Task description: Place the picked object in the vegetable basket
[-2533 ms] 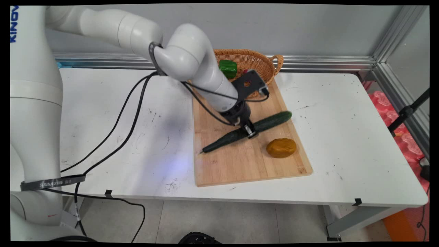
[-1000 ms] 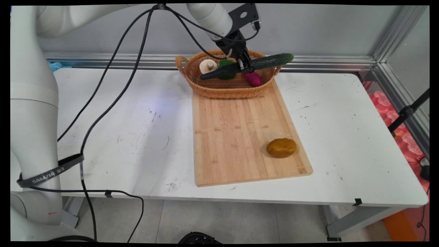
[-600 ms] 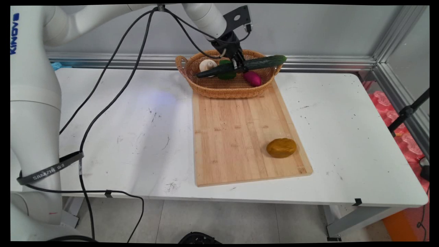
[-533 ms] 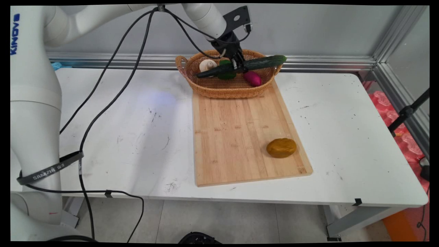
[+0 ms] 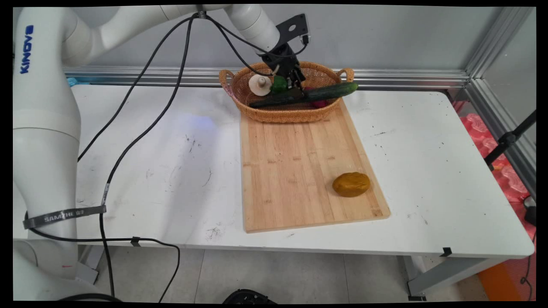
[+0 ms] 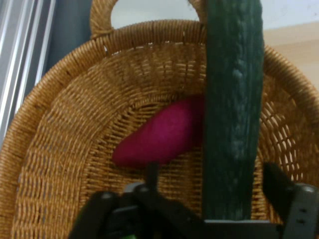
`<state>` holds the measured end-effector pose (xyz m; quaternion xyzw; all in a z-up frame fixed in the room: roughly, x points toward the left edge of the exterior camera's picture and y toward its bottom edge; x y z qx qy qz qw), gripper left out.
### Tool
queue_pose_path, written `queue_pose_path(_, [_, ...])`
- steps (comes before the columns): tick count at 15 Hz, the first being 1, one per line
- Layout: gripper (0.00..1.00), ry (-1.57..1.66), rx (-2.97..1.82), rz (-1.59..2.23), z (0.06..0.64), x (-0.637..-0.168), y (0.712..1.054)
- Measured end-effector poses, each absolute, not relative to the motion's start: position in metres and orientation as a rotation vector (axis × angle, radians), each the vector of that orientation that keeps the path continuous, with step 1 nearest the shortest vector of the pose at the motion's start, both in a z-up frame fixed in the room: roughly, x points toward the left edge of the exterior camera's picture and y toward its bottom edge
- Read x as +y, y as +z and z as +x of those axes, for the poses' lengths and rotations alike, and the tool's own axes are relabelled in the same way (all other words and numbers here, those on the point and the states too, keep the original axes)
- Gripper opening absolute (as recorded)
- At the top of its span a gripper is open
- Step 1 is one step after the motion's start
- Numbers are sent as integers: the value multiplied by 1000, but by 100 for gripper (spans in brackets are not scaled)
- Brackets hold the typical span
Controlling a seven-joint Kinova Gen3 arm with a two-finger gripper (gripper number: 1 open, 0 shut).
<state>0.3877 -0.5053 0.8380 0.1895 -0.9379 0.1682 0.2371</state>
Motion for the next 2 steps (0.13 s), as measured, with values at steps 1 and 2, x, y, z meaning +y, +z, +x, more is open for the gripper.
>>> queue_pose_path(1, [100,455,-2570,520,390,-506,836])
queue_pose_path(2, [100,451,-2570,520,391,-507,835])
